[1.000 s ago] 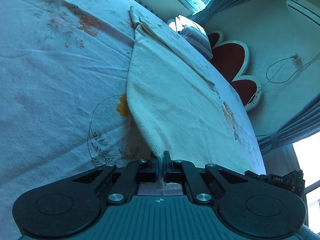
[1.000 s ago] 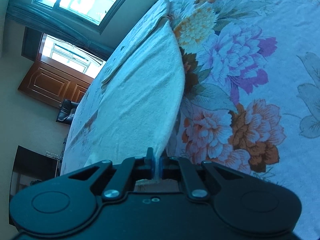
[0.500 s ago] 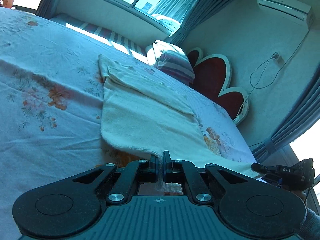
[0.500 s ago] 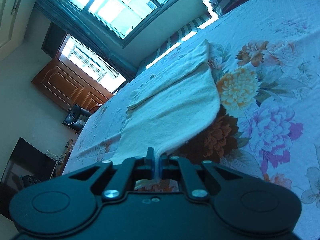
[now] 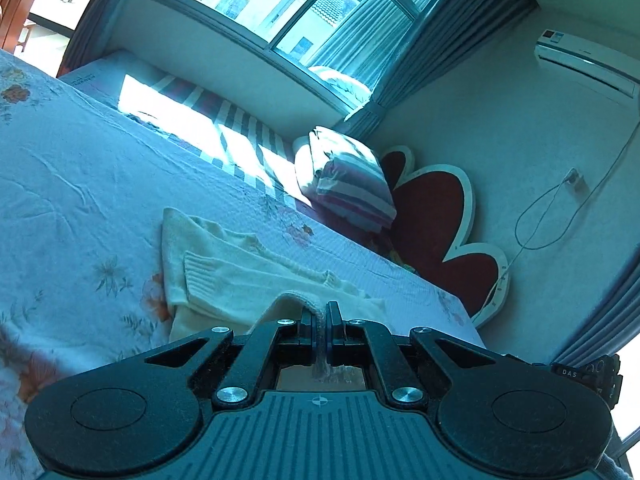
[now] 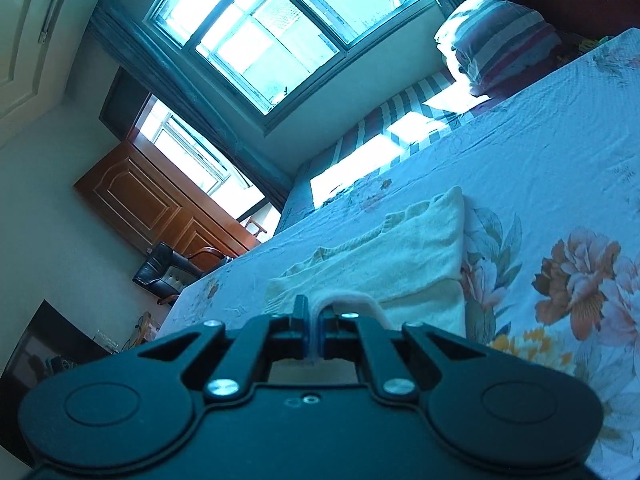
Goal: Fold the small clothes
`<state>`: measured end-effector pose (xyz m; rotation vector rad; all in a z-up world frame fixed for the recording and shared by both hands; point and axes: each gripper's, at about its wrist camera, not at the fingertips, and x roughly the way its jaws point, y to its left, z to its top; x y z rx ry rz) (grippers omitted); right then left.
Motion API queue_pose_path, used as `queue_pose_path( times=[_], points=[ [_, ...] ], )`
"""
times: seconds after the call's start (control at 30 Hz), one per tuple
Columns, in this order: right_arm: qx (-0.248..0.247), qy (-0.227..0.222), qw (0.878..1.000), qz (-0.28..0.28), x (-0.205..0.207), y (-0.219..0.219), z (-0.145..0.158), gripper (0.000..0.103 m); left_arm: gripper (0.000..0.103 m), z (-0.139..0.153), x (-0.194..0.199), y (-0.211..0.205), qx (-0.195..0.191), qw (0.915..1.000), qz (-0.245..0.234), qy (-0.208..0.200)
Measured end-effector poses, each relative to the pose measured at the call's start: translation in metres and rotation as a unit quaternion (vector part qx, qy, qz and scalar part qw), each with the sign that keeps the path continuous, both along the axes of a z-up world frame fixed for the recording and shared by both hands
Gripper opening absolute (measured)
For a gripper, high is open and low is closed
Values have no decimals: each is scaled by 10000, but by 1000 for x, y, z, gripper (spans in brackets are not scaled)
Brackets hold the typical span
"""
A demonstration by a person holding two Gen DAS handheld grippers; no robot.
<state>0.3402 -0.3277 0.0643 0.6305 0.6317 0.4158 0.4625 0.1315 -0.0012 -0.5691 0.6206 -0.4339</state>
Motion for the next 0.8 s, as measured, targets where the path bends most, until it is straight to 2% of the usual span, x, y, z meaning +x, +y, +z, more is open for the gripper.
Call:
queue_pose_path(
  times=[0.17,0.27,0.33,0.4,0.43,0.47,0.5,0.57,0.63,0.73,0.8],
  points=[
    [192,163,9995,173,98,-9,-21,6,3,-31,99,-14,177,9995,125,222],
    [245,321,9989,245,154,-13,-48,6,4,-60,149,-18,219,9983,204,505],
    [468,582,9970,201,192,-19,-75,8,4,-83,178,-17,235,9963,318,761],
    [531,853,9949,-101,218,-28,-101,27,4,-102,196,-13,398,9931,438,1013],
    [503,931,9938,-341,224,-33,-111,30,4,-105,197,-9,390,9921,497,1088],
    [471,982,9925,-562,226,-40,-116,39,4,-106,194,-6,386,9926,533,1022],
    [482,964,9919,-665,224,-45,-119,44,4,-103,188,-4,589,9928,627,837],
    [494,748,9945,-547,213,-52,-118,42,4,-98,184,-1,903,9921,565,656],
    [190,523,9981,-268,203,-51,-110,40,4,-93,188,-4,1123,9921,282,481],
    [-266,393,9989,-61,202,-41,-104,40,4,-89,199,-21,1649,9856,-169,336],
    [-545,389,9978,8,208,-31,-103,39,4,-85,207,-29,1864,9814,-359,280]
  ],
)
